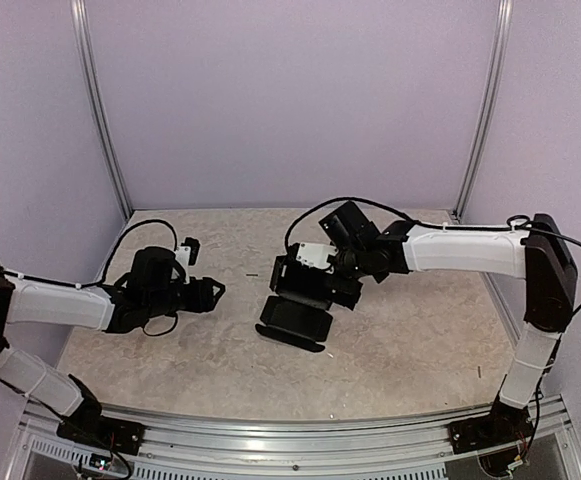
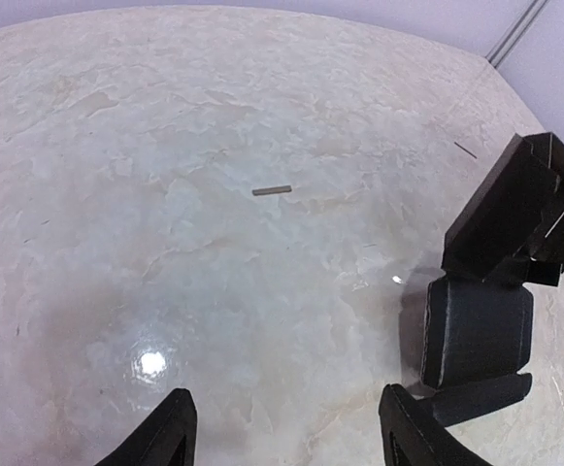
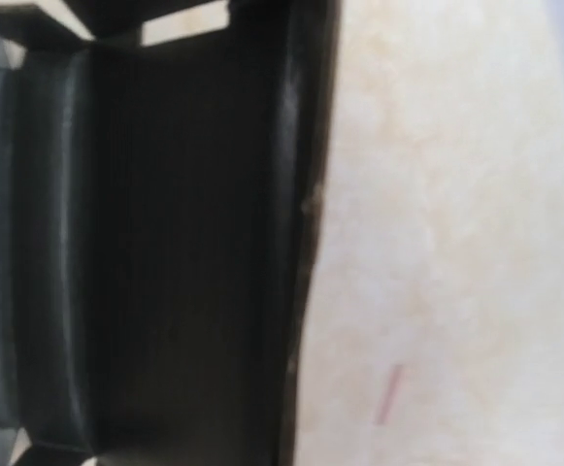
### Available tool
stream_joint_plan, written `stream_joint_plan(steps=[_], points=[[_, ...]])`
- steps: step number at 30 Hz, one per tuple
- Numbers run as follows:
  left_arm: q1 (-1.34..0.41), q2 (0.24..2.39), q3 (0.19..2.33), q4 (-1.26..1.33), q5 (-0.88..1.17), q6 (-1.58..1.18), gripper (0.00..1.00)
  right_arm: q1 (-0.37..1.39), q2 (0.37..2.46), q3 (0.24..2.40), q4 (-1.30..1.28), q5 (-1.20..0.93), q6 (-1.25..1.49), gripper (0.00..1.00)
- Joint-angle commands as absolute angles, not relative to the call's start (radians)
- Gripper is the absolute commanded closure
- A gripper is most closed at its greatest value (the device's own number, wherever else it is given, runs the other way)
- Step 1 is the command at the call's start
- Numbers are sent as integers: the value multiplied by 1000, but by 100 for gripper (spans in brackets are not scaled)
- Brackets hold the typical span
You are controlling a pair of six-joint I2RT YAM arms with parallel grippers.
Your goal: Fold the paper box
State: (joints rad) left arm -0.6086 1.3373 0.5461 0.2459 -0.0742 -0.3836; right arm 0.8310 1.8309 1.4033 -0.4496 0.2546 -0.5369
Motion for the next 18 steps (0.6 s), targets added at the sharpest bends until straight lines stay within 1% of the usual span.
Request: stream_joint_plan(steps=[1,5,12,15,18], points=[[-562,1513,616,502,153,-241,37,906,1814,1241,-166,525,-756,100],[-553,1689,655,643,312,-184,38,944,1818,1137,27,630,-841,100],[-558,1842,693,809,520,-124,37,995,1803,1009,265,724,-980,100],[-567,1903,734,822,567,-100,37,1014,1802,957,359,750,-1039,100],[-579,1940,747,870,560,-83,37,1029,1813,909,451,765,-1098,100]])
